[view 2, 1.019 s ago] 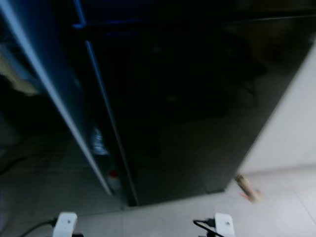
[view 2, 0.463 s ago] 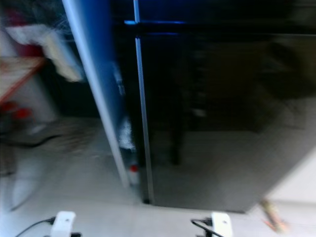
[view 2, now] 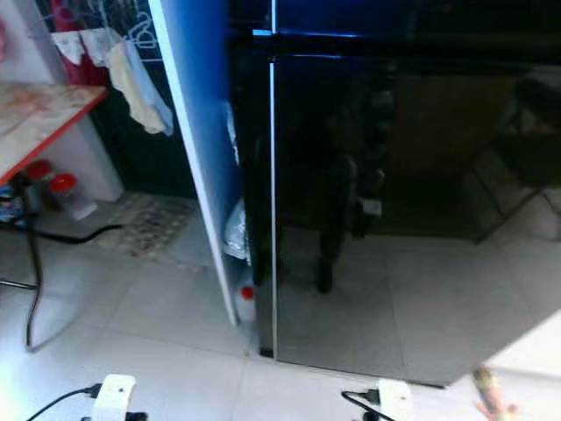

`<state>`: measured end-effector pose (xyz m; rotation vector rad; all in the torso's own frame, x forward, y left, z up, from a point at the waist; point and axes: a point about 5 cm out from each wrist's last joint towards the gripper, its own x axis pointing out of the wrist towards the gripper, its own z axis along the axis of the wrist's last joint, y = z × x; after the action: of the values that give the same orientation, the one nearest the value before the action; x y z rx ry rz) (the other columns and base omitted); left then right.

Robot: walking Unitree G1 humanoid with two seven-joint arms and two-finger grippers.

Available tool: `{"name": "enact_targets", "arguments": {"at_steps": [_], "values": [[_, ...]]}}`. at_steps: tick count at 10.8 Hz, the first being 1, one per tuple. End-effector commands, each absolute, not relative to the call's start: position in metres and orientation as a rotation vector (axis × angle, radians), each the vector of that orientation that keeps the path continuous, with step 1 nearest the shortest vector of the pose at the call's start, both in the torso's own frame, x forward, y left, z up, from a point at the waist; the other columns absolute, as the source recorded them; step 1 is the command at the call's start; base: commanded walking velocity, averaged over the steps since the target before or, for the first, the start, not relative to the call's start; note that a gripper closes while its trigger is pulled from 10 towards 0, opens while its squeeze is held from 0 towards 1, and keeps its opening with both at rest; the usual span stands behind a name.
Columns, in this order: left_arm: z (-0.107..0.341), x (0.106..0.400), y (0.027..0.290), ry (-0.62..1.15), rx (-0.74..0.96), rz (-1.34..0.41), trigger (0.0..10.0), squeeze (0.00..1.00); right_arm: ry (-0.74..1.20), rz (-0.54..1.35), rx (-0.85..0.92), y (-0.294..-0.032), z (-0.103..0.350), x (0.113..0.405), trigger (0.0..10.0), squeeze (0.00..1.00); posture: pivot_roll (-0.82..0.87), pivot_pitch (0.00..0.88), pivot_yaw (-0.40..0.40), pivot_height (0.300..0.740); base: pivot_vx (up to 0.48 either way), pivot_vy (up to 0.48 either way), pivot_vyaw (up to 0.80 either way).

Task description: Restocking fridge

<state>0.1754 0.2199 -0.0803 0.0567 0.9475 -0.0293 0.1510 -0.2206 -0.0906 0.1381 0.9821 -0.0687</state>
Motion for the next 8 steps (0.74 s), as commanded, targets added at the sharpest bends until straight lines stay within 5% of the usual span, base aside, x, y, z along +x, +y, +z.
{"name": "enact_targets", "arguments": {"at_steps": [1, 8], "values": [[-0.0827, 0.1696, 0.2226, 0.976, 0.073, -0.032, 10.0, 1.00, 0.975, -0.075, 0.153, -0.2185, -0.0901, 0.1534, 10.0, 1.00, 0.03, 0.029, -0.016, 0.740, 0.000, 0.000, 0.00], [-0.0827, 0.1702, 0.2220, 0.977, 0.049, -0.021, 10.0, 1.00, 0.974, -0.076, 0.162, -0.2187, -0.0897, 0.1544, 10.0, 1.00, 0.03, 0.045, -0.019, 0.740, 0.000, 0.000, 0.00]]}}
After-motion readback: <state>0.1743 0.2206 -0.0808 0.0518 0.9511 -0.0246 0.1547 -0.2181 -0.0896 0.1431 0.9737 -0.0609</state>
